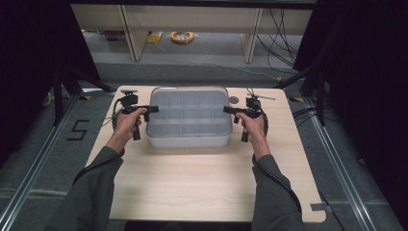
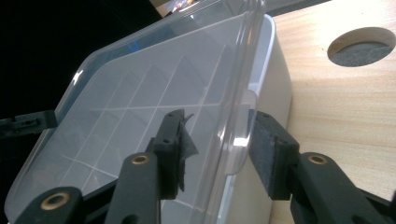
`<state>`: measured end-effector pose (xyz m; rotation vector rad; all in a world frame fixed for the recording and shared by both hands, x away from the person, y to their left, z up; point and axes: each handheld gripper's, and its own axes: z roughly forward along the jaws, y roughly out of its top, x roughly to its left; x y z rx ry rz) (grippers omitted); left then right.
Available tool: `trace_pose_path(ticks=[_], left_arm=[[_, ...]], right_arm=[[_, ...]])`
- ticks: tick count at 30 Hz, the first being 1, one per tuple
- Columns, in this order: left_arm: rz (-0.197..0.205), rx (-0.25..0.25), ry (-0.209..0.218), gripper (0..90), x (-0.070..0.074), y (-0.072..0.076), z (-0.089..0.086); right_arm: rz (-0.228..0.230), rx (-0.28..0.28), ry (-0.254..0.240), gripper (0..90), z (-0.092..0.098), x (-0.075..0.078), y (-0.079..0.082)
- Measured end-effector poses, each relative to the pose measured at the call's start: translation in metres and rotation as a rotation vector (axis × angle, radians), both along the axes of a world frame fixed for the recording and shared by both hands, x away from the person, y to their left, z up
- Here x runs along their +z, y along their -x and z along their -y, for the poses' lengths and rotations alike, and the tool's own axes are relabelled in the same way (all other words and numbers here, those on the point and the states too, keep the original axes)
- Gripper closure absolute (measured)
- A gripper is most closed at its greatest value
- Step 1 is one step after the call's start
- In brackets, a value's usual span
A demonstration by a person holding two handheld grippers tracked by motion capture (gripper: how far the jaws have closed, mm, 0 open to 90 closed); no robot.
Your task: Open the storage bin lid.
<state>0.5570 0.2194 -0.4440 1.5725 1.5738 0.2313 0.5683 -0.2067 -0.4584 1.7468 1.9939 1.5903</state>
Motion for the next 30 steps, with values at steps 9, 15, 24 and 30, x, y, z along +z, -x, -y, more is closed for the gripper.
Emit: trace_pose_path(ticks=[9,15,24,30], left_arm=[[0.041,0.012,0.019,52.3,0.016,0.009,-0.003],[0.059,0.018,0.028,54.1,0.026,0.015,-0.005],[0.092,0.015,0.030,54.9,0.037,0.024,-0.004],[0.100,0.009,0.033,54.9,0.041,0.026,-0.004]], right_arm=[[0.020,-0.022,-0.116,66.9,0.005,0.010,0.009],[0.078,-0.004,-0.143,70.7,0.009,0.016,0.015],[0.069,-0.020,-0.155,72.1,0.008,0.032,0.027],[0.118,-0.012,-0.124,72.2,0.010,0.038,0.029]])
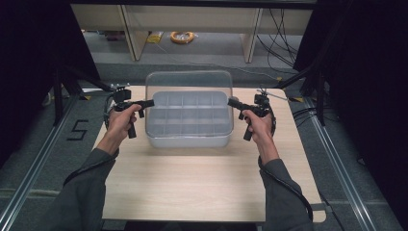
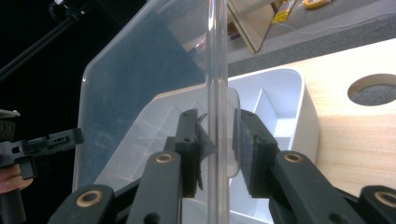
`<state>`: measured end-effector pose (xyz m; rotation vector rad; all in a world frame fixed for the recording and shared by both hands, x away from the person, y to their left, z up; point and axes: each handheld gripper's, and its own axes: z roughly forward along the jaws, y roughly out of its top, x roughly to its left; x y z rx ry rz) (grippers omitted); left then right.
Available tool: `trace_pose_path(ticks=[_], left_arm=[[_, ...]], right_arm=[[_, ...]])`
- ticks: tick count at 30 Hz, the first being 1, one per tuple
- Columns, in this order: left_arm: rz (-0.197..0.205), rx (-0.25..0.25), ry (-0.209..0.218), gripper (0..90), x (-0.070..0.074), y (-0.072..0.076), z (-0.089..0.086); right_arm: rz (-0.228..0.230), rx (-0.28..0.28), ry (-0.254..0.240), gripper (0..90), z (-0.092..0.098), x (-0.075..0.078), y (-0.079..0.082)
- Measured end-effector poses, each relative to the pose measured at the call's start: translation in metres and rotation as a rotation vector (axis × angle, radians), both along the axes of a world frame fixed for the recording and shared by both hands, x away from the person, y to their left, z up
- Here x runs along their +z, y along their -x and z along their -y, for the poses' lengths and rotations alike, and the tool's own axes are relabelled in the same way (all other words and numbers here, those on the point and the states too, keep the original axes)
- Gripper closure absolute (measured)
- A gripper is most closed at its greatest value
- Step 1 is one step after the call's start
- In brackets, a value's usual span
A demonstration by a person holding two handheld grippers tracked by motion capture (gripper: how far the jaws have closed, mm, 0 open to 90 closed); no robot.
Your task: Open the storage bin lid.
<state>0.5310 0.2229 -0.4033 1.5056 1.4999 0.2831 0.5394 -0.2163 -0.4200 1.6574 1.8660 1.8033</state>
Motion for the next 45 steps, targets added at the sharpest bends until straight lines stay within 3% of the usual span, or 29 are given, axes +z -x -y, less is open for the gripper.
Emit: trace_pose_path(ticks=[13,17,22,30,38,39,41,45], left_arm=[[0.050,-0.009,0.006,55.0,0.017,0.015,0.000],[0.068,-0.016,-0.001,55.0,0.021,0.024,0.000],[0.084,-0.020,-0.003,55.0,0.023,0.035,-0.001],[0.097,-0.051,-0.010,54.8,0.017,0.051,0.002],[0.109,-0.083,-0.056,54.3,0.013,0.070,0.003],[0.112,-0.088,-0.060,54.5,0.012,0.073,0.003],[0.116,-0.093,-0.070,54.9,0.011,0.080,0.004],[0.119,-0.101,-0.069,55.0,0.008,0.089,0.004]], right_arm=[[0.044,0.002,-0.004,72.6,0.002,0.020,0.012],[0.069,0.005,0.000,72.9,0.002,0.029,0.024],[0.077,0.014,-0.003,73.2,0.003,0.029,0.037],[0.092,0.017,-0.006,73.7,0.007,0.025,0.056],[0.099,0.024,0.008,73.8,0.008,0.027,0.078],[0.123,0.029,0.023,73.8,0.009,0.027,0.080],[0.108,0.033,0.007,73.8,0.008,0.028,0.087],[0.137,0.041,0.043,73.7,0.010,0.028,0.099]])
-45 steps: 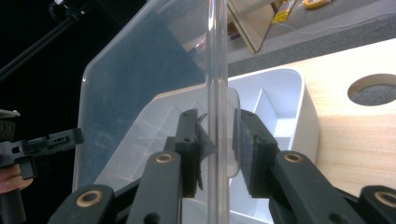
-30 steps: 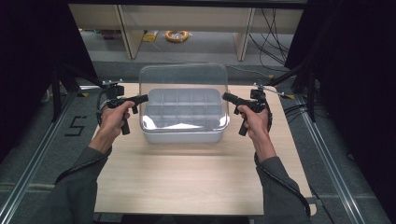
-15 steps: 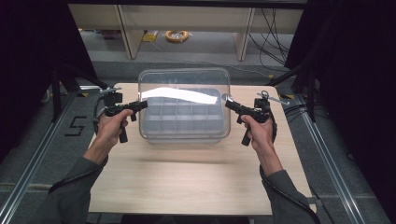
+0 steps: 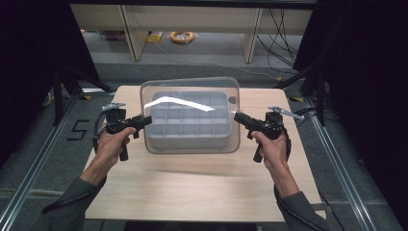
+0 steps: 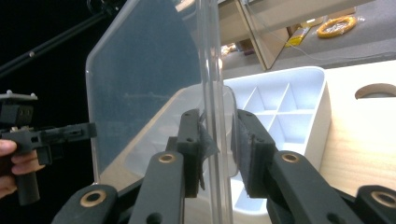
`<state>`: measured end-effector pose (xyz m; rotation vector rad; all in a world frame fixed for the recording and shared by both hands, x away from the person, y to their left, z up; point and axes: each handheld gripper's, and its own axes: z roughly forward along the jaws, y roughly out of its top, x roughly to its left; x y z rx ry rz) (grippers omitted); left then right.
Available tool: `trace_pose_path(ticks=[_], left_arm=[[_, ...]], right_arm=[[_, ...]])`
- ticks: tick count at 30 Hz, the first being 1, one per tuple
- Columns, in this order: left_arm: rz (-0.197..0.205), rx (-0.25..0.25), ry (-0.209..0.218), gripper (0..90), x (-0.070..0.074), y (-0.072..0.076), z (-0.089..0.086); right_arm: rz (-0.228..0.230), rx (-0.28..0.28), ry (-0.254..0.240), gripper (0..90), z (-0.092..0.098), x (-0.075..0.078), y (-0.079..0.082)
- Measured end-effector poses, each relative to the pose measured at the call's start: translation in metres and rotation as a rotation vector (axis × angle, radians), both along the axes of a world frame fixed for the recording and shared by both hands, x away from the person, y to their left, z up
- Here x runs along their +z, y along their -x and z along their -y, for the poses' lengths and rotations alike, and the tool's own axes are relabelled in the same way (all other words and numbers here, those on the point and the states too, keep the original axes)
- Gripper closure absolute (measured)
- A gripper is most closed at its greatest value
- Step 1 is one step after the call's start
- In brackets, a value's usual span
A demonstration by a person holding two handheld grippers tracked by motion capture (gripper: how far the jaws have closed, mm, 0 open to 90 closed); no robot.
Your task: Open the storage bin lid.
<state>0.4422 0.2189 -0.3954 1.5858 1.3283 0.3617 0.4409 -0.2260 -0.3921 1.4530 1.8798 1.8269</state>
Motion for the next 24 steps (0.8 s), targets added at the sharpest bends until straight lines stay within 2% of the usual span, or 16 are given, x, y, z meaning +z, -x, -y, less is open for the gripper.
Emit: trace_pose_path(ticks=[1,3,4,5,6,7,8,9,10,12,13,15,19,20,21,24], left_arm=[[0.004,-0.004,0.003,55.1,-0.001,0.002,0.000],[0.005,-0.004,0.000,55.1,-0.003,0.006,0.000],[0.005,-0.005,-0.001,55.1,-0.004,0.009,0.000],[0.003,-0.008,-0.004,55.1,-0.004,0.011,-0.001],[0.005,-0.005,-0.004,55.2,-0.004,0.013,-0.001],[0.007,-0.012,-0.003,55.2,-0.004,0.015,-0.001],[0.010,-0.009,-0.006,55.2,-0.003,0.017,-0.001],[0.014,-0.011,-0.009,55.3,-0.003,0.020,-0.002],[0.015,-0.012,-0.014,55.5,-0.002,0.022,-0.002],[0.017,-0.026,-0.016,56.0,-0.002,0.027,-0.004],[0.016,-0.025,-0.018,56.2,-0.003,0.029,-0.004],[0.018,-0.031,-0.027,56.3,-0.004,0.034,-0.004],[0.016,-0.037,-0.032,56.7,-0.009,0.042,-0.005],[0.008,-0.040,-0.039,56.7,-0.011,0.045,-0.005],[0.010,-0.040,-0.033,56.8,-0.013,0.046,-0.005],[-0.006,-0.050,-0.038,57.3,-0.019,0.050,-0.005]], right_arm=[[0.011,0.002,0.008,73.7,0.001,-0.001,0.002],[0.001,0.007,0.000,73.7,0.000,-0.002,0.009],[0.022,0.004,0.010,73.7,0.000,-0.003,0.010],[0.018,0.007,0.013,73.7,0.000,-0.004,0.014],[-0.011,0.007,-0.004,73.7,-0.001,-0.003,0.017],[0.018,0.005,0.013,73.7,0.000,-0.005,0.017],[-0.008,0.008,-0.002,73.7,-0.001,-0.004,0.021],[0.018,0.012,0.014,73.7,0.000,-0.005,0.021],[-0.001,0.012,0.003,73.7,-0.001,-0.005,0.024],[0.020,0.023,0.012,73.6,0.000,-0.006,0.026],[0.000,0.020,0.006,73.6,0.000,-0.006,0.030],[-0.008,0.023,0.002,73.5,-0.001,-0.008,0.034],[-0.001,0.027,0.009,73.5,-0.001,-0.013,0.041],[-0.020,0.024,0.003,73.5,-0.001,-0.014,0.044],[-0.018,0.028,-0.001,73.5,-0.001,-0.016,0.047],[-0.016,0.032,0.020,73.5,0.001,-0.021,0.051]])
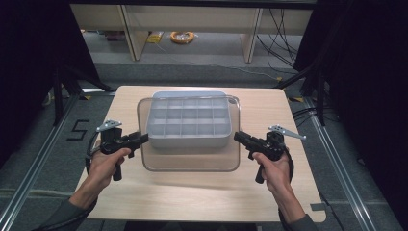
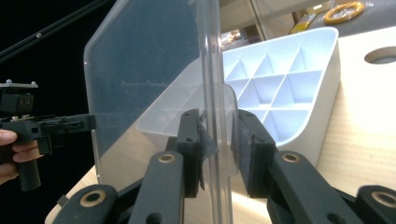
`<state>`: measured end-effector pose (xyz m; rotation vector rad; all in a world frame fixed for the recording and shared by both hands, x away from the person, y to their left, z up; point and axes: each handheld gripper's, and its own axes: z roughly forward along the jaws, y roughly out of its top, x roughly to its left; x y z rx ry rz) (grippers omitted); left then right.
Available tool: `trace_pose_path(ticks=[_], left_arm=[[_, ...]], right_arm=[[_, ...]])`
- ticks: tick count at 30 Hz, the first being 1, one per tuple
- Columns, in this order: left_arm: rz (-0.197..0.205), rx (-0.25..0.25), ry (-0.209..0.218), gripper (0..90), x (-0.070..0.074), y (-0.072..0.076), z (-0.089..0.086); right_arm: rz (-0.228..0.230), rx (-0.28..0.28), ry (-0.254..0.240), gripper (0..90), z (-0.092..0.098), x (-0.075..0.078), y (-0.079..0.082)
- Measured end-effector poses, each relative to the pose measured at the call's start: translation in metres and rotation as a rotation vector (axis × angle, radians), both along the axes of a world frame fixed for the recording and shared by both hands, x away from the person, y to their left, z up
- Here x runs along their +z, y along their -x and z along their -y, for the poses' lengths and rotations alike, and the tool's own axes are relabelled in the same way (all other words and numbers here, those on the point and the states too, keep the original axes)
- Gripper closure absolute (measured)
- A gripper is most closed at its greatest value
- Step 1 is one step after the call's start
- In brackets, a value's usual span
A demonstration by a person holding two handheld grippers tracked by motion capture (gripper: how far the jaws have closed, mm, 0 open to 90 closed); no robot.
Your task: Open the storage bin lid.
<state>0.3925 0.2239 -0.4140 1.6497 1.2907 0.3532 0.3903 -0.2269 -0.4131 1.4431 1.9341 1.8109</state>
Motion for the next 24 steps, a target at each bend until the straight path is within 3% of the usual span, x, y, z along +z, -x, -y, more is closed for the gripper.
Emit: trace_pose_path(ticks=[2,4,10,12,13,14,17,18,19,20,24], left_arm=[[0.000,0.003,0.004,57.4,-0.003,0.002,0.001],[-0.010,-0.004,-0.001,57.5,-0.007,0.004,0.001],[-0.033,-0.018,-0.017,57.7,-0.017,0.016,0.003],[-0.038,-0.025,-0.018,57.9,-0.017,0.018,0.002],[-0.033,-0.026,-0.020,57.9,-0.017,0.020,0.002],[-0.036,-0.028,-0.024,57.9,-0.016,0.022,0.002],[-0.035,-0.037,-0.035,58.1,-0.016,0.029,0.002],[-0.037,-0.047,-0.028,58.2,-0.016,0.031,0.000],[-0.038,-0.047,-0.027,58.4,-0.016,0.032,-0.001],[-0.041,-0.053,-0.021,58.4,-0.017,0.034,-0.002],[-0.056,-0.052,-0.024,58.5,-0.025,0.040,-0.002]], right_arm=[[0.001,0.000,0.004,73.5,0.001,-0.004,0.003],[-0.033,-0.001,-0.013,73.5,0.000,-0.006,0.007],[-0.018,0.003,0.010,73.6,0.003,-0.016,0.018],[-0.029,0.004,0.008,73.6,0.004,-0.018,0.021],[-0.061,-0.001,-0.011,73.6,0.003,-0.018,0.025],[-0.038,0.009,0.001,73.6,0.004,-0.021,0.025],[-0.080,0.001,-0.018,73.5,0.003,-0.023,0.033],[-0.066,0.008,-0.015,73.5,0.004,-0.025,0.034],[-0.098,0.006,-0.035,73.6,0.003,-0.025,0.039],[-0.065,0.009,-0.018,73.6,0.005,-0.028,0.039],[-0.100,0.011,-0.030,73.7,0.002,-0.034,0.049]])
